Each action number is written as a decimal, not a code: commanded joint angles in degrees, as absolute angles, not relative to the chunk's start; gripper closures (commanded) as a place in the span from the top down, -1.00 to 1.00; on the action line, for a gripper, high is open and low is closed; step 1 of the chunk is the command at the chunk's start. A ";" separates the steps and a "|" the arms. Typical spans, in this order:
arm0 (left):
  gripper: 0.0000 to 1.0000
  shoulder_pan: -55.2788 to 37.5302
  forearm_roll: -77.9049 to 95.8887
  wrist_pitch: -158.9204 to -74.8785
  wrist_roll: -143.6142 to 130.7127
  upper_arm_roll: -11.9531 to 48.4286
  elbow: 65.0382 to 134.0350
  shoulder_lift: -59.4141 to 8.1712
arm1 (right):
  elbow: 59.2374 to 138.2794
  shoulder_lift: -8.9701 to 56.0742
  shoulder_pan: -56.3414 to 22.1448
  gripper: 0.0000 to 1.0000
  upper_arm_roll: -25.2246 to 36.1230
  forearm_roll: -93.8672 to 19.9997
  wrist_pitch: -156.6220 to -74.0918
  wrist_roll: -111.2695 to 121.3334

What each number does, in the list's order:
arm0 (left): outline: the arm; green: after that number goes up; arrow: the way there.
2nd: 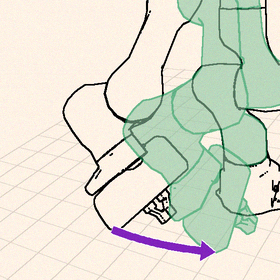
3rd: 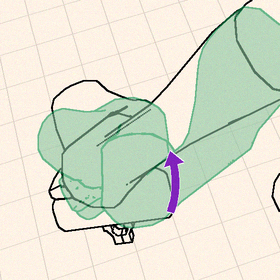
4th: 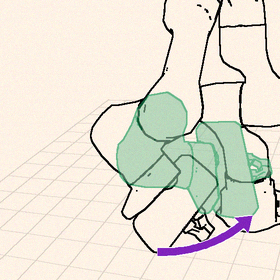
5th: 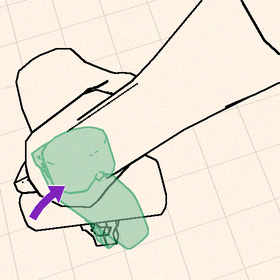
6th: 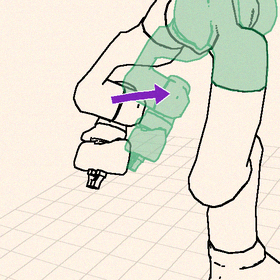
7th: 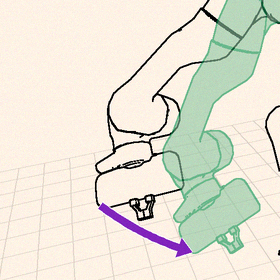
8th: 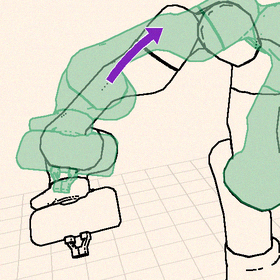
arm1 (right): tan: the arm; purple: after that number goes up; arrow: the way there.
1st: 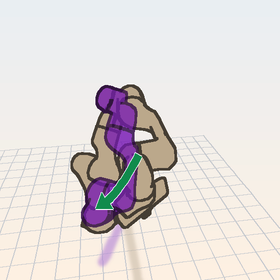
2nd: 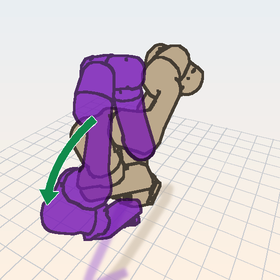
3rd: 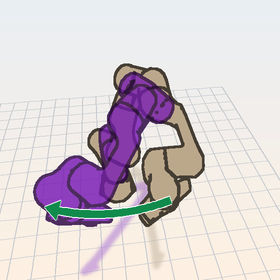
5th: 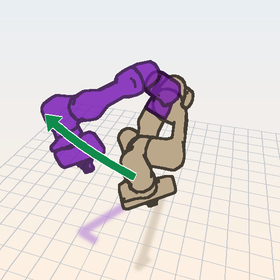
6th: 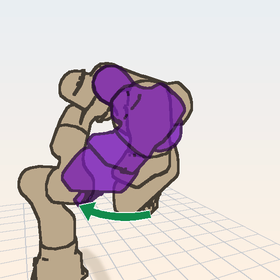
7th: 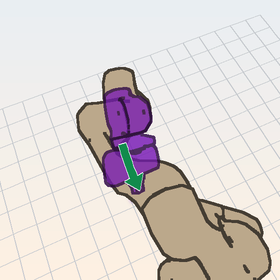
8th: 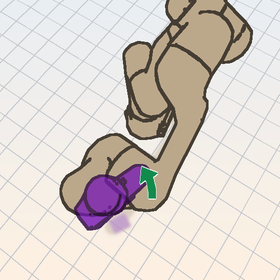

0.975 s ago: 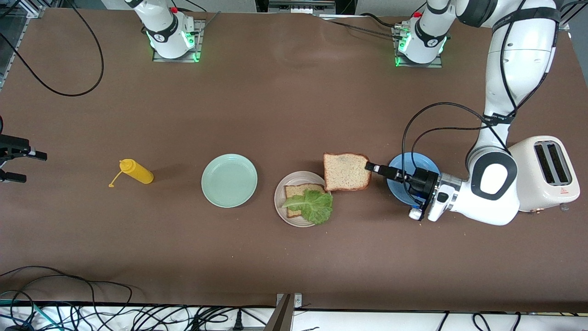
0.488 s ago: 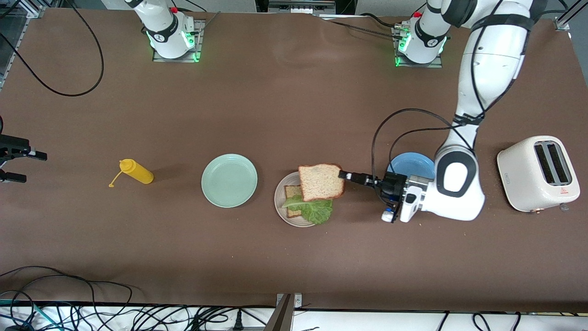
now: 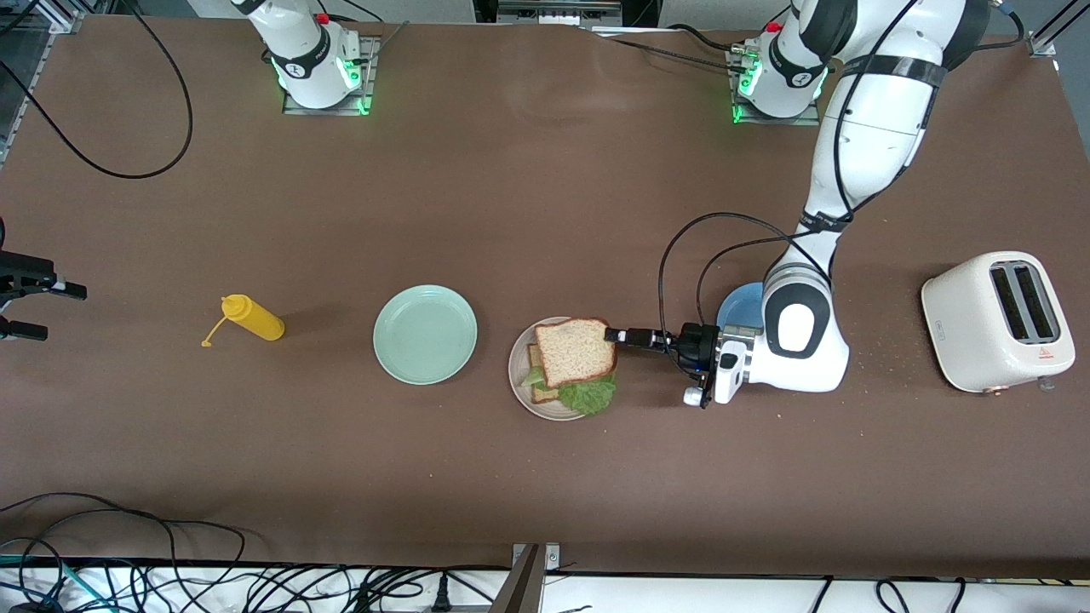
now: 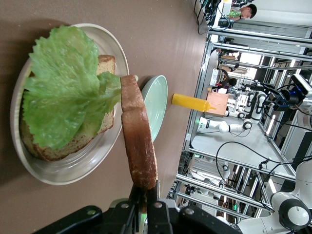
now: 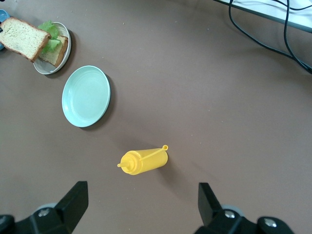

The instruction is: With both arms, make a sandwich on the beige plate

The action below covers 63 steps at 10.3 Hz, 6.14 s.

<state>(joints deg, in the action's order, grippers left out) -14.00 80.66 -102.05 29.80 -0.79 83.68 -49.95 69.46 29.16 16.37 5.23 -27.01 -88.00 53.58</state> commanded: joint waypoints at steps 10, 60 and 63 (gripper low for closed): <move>1.00 -15.47 86.22 -106.79 45.35 -1.67 84.29 -53.09 | 69.17 29.44 16.61 1.00 4.75 -26.02 -88.42 53.61; 1.00 -2.99 -3.25 -88.43 5.54 -1.23 89.14 -0.86 | 69.08 30.59 9.32 1.00 4.66 -22.33 -91.14 51.50; 1.00 -2.55 -0.98 -88.15 5.62 -1.67 88.68 -1.14 | 69.00 30.59 9.23 1.00 4.66 -22.32 -91.14 51.50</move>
<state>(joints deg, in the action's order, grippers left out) -3.28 -1.90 -89.73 5.54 -1.90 90.94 0.08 69.58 30.64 9.50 4.63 -23.41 -91.23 52.25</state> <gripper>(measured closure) 0.000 0.000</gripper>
